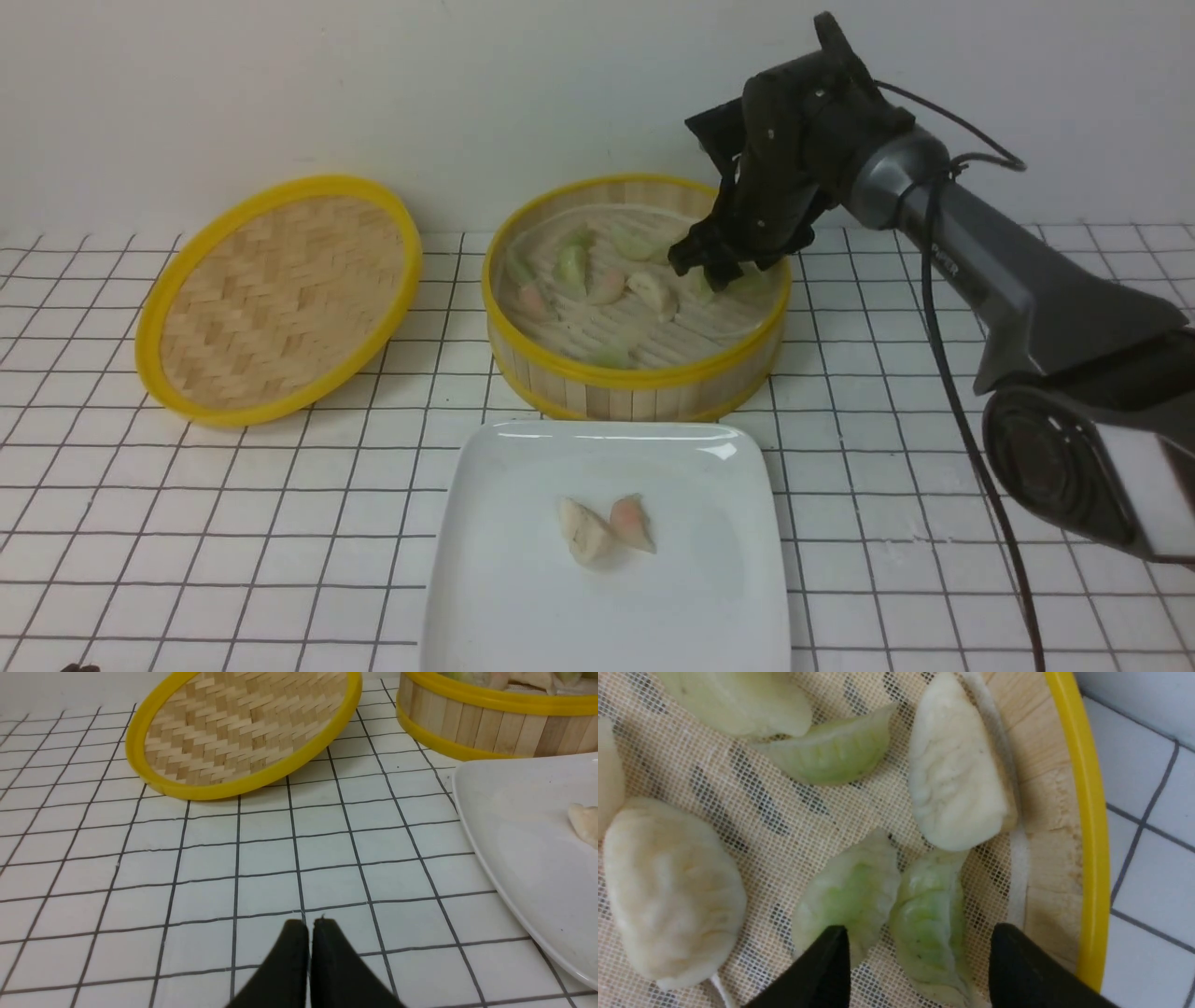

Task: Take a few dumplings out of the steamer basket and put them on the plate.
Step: Use the right arm to grab a dumpling from inside the steamer

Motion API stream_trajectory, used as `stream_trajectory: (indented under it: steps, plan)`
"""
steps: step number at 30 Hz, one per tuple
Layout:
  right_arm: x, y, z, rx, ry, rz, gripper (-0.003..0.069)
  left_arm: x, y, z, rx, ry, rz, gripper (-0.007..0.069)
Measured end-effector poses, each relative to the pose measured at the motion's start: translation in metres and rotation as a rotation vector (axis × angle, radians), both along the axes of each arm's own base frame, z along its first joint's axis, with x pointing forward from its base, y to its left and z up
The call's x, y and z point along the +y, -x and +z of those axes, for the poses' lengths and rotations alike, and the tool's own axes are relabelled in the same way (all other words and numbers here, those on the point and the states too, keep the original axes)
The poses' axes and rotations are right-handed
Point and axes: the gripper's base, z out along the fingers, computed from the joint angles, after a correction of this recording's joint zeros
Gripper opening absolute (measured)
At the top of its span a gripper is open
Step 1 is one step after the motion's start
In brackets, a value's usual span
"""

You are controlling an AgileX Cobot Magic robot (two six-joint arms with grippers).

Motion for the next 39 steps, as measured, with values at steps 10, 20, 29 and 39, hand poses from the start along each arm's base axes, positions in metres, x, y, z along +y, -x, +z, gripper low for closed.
stream_trajectory:
  steps: [10,20,29,39]
  plan:
    - [0.006,0.002,0.007,0.039,-0.144,0.031,0.0030,0.000,0.000,0.000,0.000,0.000,0.000,-0.0006]
    - [0.005,0.011,0.050,-0.016,-0.180,0.039,-0.0006,0.000,0.000,0.000,0.000,0.000,0.000,-0.0006]
    - [0.008,0.043,0.074,0.047,-0.173,0.064,-0.0006,0.000,0.000,0.000,0.000,0.000,0.000,-0.0006]
    - [0.036,0.162,0.101,0.222,-0.152,0.240,-0.0006,0.000,0.000,0.000,0.000,0.000,0.000,-0.0006]
